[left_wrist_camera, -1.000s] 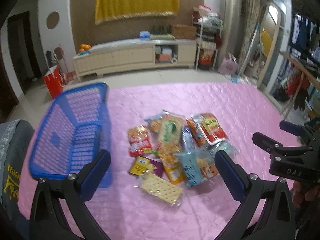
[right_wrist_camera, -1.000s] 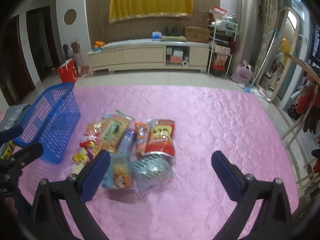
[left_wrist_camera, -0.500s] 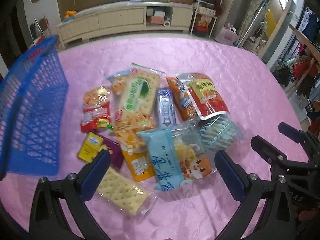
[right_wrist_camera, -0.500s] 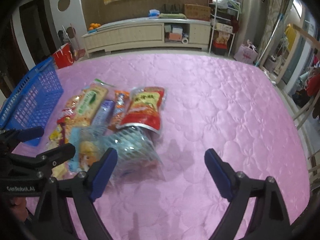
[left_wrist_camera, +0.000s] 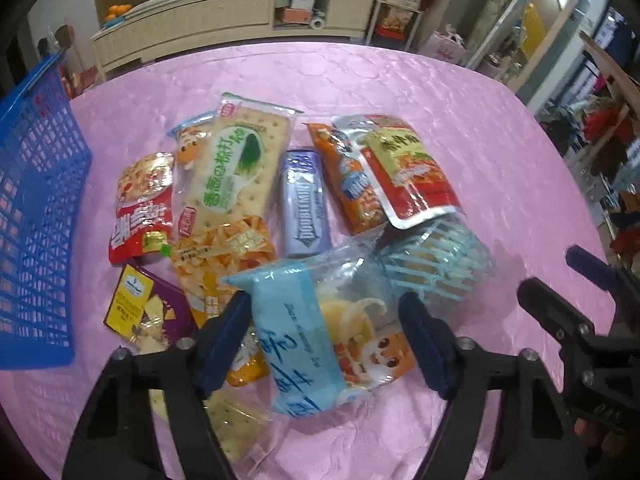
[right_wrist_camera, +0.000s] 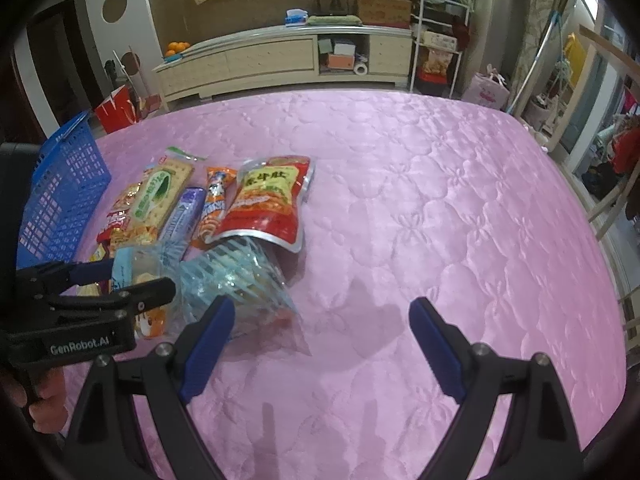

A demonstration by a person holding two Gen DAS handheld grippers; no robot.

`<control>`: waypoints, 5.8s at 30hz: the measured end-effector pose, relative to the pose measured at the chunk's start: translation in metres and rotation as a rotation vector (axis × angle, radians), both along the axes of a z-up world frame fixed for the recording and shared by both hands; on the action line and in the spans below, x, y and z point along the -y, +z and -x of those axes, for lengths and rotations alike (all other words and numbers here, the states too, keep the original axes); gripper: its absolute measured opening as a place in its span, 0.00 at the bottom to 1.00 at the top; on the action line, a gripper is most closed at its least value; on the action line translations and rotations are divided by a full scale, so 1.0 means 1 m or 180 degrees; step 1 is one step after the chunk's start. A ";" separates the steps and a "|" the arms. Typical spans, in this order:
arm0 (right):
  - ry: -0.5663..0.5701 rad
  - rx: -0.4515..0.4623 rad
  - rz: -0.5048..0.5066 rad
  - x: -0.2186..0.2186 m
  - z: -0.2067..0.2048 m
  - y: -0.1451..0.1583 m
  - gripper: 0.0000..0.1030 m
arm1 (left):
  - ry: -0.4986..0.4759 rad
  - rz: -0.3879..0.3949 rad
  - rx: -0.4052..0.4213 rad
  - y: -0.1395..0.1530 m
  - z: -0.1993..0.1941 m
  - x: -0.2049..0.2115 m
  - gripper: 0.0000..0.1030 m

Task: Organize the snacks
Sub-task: 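Grasp the light-blue bread bag with the left tool while the right tool grasps the clear striped bag, then carry both bags over the blue basket and open both tools to drop them, then move the left tool to the cream cracker pack and grasp it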

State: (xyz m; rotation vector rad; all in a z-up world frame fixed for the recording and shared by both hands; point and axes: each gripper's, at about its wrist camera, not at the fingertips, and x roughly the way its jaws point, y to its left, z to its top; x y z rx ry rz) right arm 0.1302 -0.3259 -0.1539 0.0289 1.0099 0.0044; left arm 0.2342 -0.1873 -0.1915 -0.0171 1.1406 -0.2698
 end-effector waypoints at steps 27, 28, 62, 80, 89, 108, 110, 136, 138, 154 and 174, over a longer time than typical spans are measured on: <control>0.0692 -0.0367 0.0357 -0.072 -0.032 -0.014 0.91 | 0.0006 0.0253 0.0478 0.049 0.057 -0.076 0.62; 0.0696 -0.0381 0.0361 -0.073 -0.034 -0.017 0.91 | -0.0003 0.0238 0.0473 0.048 0.056 -0.077 0.62; 0.0709 0.0119 0.0028 -0.112 0.016 0.063 0.68 | -0.0085 0.0305 0.0965 0.116 0.118 -0.115 0.62; 0.1034 0.0546 -0.0447 -0.218 0.010 0.138 0.68 | 0.0283 0.0104 0.1317 0.171 0.133 -0.238 0.62; 0.1206 0.0449 -0.0520 -0.269 -0.006 0.134 0.68 | 0.0352 0.0082 0.1152 0.162 0.112 -0.282 0.62; 0.1181 0.0058 -0.0523 -0.311 -0.044 0.102 0.68 | 0.0256 0.0268 0.0712 0.124 0.059 -0.313 0.63; 0.1167 0.0007 -0.0529 -0.312 -0.047 0.097 0.68 | 0.0258 0.0264 0.0716 0.124 0.059 -0.312 0.63; 0.1181 0.0212 -0.0492 -0.285 -0.009 0.127 0.84 | 0.0278 0.0042 0.0992 0.160 0.106 -0.291 0.71; 0.1169 0.0265 -0.0485 -0.278 -0.002 0.132 0.83 | 0.0233 0.0034 0.1047 0.167 0.112 -0.282 0.71; 0.0723 0.0429 -0.0443 -0.182 0.036 0.148 0.84 | -0.0153 0.0075 0.1144 0.176 0.124 -0.189 0.80; 0.0450 0.0176 -0.0253 -0.101 0.041 0.083 0.84 | 0.0373 0.0090 0.0452 0.092 0.114 -0.115 0.80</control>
